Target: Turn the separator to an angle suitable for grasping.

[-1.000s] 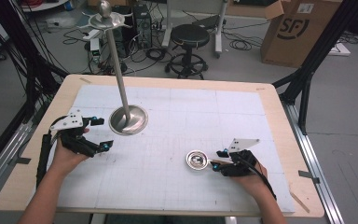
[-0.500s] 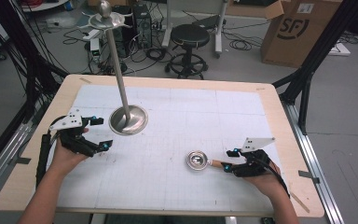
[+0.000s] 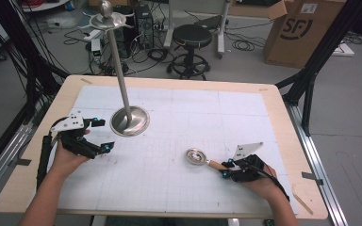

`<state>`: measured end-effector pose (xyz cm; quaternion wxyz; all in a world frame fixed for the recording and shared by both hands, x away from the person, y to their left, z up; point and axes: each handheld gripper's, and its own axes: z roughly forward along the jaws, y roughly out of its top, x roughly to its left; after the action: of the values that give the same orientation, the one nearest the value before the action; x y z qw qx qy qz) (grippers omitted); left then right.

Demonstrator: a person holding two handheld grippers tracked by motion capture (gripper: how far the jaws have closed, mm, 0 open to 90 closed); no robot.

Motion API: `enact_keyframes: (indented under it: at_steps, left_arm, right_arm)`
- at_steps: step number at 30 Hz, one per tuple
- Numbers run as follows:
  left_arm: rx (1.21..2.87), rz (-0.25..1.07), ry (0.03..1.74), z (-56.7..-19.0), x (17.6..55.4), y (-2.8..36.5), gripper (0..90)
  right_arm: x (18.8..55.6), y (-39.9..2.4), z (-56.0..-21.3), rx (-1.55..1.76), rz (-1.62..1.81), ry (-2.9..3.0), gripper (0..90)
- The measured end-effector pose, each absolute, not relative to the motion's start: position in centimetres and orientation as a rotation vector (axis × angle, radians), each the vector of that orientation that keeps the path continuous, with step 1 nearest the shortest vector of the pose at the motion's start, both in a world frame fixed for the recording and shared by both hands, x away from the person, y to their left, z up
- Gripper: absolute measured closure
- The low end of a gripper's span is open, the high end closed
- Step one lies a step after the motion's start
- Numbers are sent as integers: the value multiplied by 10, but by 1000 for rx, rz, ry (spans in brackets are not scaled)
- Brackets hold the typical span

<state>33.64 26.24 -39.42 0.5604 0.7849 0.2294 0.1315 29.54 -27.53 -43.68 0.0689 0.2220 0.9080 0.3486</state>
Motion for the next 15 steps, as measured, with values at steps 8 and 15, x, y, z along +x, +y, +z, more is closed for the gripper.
enact_keyframes:
  at_steps: [8,15]
  left_arm:
    - [1831,321,553,-392,332,269,24]
    - [1815,325,549,-390,331,272,24]
  right_arm:
    - [305,-237,-435,554,1056,2759,672]
    - [315,-196,-430,440,1083,2769,673]
